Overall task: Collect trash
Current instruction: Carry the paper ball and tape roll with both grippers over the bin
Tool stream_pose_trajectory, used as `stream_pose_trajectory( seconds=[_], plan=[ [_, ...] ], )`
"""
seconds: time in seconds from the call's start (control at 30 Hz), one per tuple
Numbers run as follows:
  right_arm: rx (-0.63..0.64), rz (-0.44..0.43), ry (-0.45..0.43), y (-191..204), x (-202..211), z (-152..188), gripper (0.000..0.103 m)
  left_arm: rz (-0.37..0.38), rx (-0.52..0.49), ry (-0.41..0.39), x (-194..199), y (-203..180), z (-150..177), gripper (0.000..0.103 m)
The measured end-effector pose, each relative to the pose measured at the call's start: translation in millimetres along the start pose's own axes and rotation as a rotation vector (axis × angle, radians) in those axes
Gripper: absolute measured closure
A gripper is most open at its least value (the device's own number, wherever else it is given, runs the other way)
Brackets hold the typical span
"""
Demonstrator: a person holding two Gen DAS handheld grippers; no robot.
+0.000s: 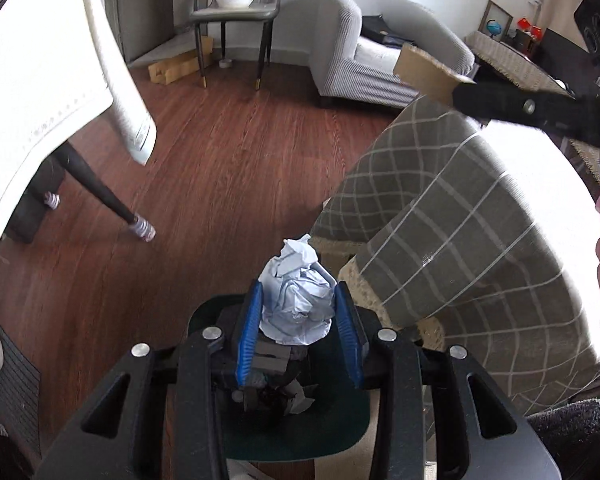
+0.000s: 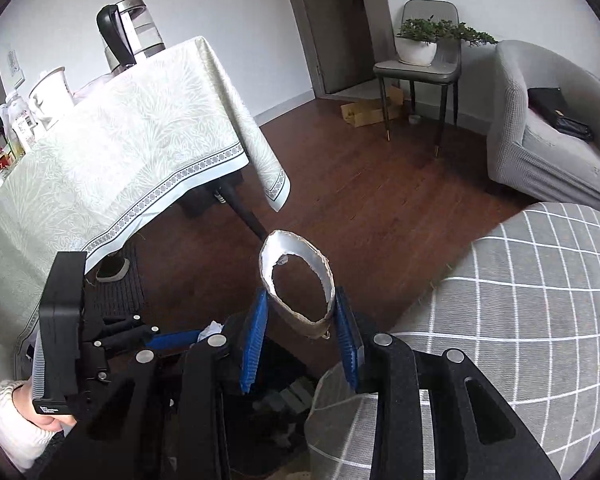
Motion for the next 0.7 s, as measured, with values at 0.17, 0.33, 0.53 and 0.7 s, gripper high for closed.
stream_pose_trajectory(
  seconds=[0.17, 0.33, 0.53, 0.7],
  plan=[
    [0.009, -0.012, 0.021, 15.8, -17.7, -0.4, 0.069, -0.009, 0.012, 0.099, -17.2, 13.1, 27.5, 0.063],
    [0.032, -0.011, 0.053, 31.9, -37.3, 4.8, 0.069, -0.033, 0.005, 0.156, -26.7, 21.4, 49.1, 0.054],
    [0.078, 0.023, 0.107, 45.7, -63.9, 18.8, 0.069, -0.041, 0.021, 0.151, -22.9, 31.3, 57.1, 0.05],
    [0.108, 0.047, 0.16, 53.4, -86.1, 33.7, 0.069, -0.056, 0.032, 0.108, -9.4, 43.5, 56.5, 0.049]
  ],
)
Point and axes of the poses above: each gripper's, at about its wrist camera, not at the fingertips, and x roughly against the way its jaws point, y to its left, z to its underside, the point moved 7 cm from there along -x, roughly the way its jaws point, and after that the axes turned 14 degrees about -x, right-handed, at the moved point
